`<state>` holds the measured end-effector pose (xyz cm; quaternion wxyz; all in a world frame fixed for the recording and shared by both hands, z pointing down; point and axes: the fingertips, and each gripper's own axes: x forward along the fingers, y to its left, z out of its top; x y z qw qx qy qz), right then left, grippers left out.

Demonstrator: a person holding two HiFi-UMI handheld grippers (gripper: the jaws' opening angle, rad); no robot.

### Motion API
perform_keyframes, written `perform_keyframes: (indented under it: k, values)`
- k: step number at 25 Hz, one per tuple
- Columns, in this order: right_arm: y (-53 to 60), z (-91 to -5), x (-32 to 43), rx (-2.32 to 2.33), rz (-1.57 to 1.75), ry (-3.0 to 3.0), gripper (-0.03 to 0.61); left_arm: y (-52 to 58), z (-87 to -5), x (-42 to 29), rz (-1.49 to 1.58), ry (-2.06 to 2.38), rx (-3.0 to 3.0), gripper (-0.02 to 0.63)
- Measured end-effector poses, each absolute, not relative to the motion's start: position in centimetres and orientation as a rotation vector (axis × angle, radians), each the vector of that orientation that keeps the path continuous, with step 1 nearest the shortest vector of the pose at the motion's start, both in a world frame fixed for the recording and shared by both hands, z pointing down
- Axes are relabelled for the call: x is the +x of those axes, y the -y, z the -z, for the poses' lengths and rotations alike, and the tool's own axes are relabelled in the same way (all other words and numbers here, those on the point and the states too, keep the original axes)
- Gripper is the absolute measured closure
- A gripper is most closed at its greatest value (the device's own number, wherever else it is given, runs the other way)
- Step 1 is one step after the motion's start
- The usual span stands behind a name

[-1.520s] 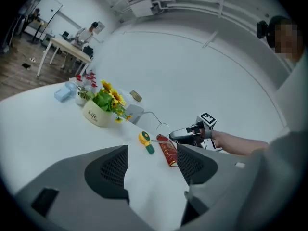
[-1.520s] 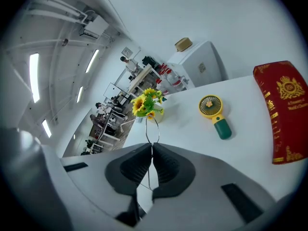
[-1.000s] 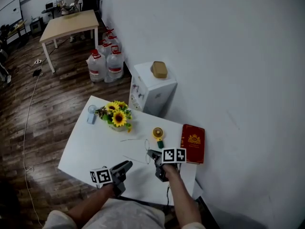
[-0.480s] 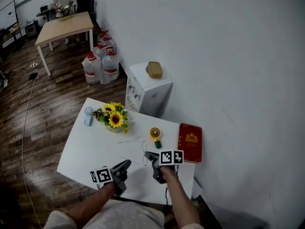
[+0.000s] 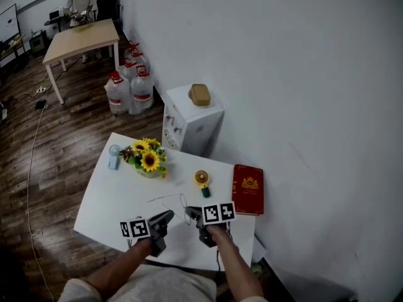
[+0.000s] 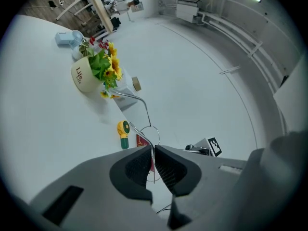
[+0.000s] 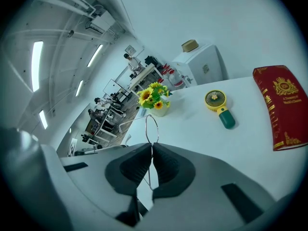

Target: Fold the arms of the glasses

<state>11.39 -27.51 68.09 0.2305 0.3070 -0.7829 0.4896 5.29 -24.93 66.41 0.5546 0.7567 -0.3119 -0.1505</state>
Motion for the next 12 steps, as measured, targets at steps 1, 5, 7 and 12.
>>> perform_keyframes:
  k: [1,5,7,12]
  values:
    - [27.2,-68.2,11.2,0.831,-1.342,2.151,0.565,25.0,-66.5,5.4,0.343,0.738,1.793,0.594]
    - [26.3,-68.4,10.5,0.784,-1.331,2.144,0.565,25.2,-66.8,5.8,0.314,0.739,1.796,0.595]
    - [26.0,-68.4,10.3,0.763,-1.322,2.143,0.565,25.3,-66.9,6.0,0.309,0.733,1.789,0.597]
    - [25.2,-68.5,9.9,0.727,-1.316,2.143,0.565,25.4,-67.2,6.7,0.291,0.715,1.793,0.600]
